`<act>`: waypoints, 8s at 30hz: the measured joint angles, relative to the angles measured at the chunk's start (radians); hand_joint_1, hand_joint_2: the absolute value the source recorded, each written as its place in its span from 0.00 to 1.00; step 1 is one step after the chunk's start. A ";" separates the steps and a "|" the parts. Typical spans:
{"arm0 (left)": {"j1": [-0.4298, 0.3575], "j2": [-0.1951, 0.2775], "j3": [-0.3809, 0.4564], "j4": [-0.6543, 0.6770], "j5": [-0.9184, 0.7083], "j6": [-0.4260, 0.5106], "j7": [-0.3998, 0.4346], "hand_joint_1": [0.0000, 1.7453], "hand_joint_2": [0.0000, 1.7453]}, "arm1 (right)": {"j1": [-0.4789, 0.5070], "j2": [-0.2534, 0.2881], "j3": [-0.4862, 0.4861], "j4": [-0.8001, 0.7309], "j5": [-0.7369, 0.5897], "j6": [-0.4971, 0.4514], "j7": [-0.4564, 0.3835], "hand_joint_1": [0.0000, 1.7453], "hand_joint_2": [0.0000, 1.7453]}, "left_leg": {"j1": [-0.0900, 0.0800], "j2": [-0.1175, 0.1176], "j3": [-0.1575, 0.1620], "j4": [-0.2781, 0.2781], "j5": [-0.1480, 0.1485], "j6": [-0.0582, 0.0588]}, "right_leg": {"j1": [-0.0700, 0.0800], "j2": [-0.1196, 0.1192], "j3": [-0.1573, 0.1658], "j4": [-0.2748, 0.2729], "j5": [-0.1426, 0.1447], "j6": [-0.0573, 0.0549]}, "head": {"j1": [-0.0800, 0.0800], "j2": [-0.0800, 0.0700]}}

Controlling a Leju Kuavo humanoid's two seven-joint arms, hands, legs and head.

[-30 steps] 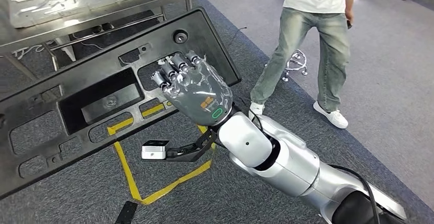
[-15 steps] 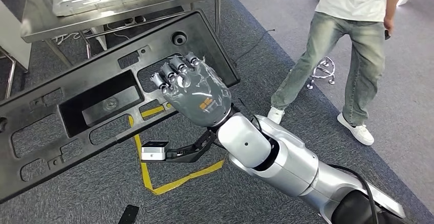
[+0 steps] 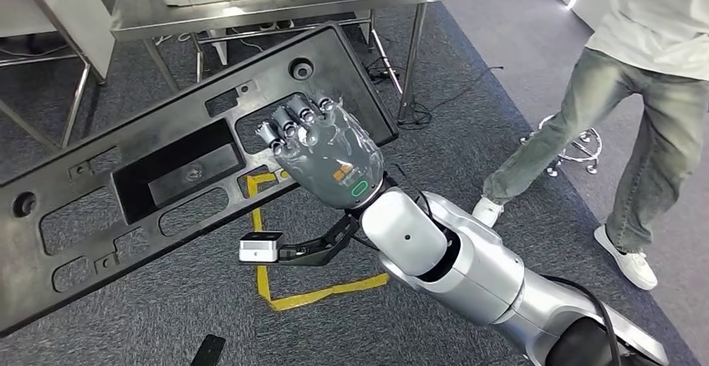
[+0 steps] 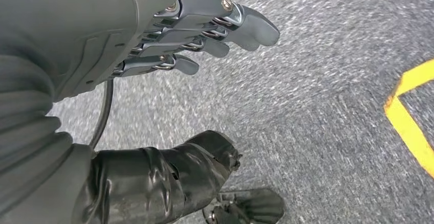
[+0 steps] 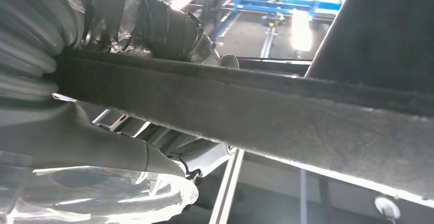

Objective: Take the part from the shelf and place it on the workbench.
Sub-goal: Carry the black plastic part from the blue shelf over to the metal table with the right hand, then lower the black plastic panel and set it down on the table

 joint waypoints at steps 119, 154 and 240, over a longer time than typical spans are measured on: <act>0.010 0.022 -0.006 0.002 0.095 -0.055 -0.064 0.00 1.00 | -0.043 -0.164 -0.111 -0.028 -0.167 0.228 0.212 1.00 1.00 | -0.017 0.072 0.025 -0.031 0.017 0.019 | 0.007 -0.022 0.044 0.107 -0.085 0.012 | 0.018 0.000; 0.012 0.032 -0.007 0.003 0.103 -0.058 0.010 0.00 1.00 | 0.058 -0.243 -0.112 -0.009 -0.163 0.241 0.201 1.00 1.00 | -0.019 0.069 0.102 -0.035 -0.045 0.018 | -0.001 -0.022 -0.070 0.087 -0.098 0.018 | 0.018 0.000; -0.007 0.064 -0.002 0.005 0.161 0.081 0.098 0.00 0.00 | 0.224 -0.468 -0.287 -0.075 -0.076 0.332 0.181 0.00 0.00 | -0.010 0.082 0.004 -0.011 0.015 -0.002 | 0.000 -0.027 0.040 -0.068 -0.004 0.003 | 0.010 0.000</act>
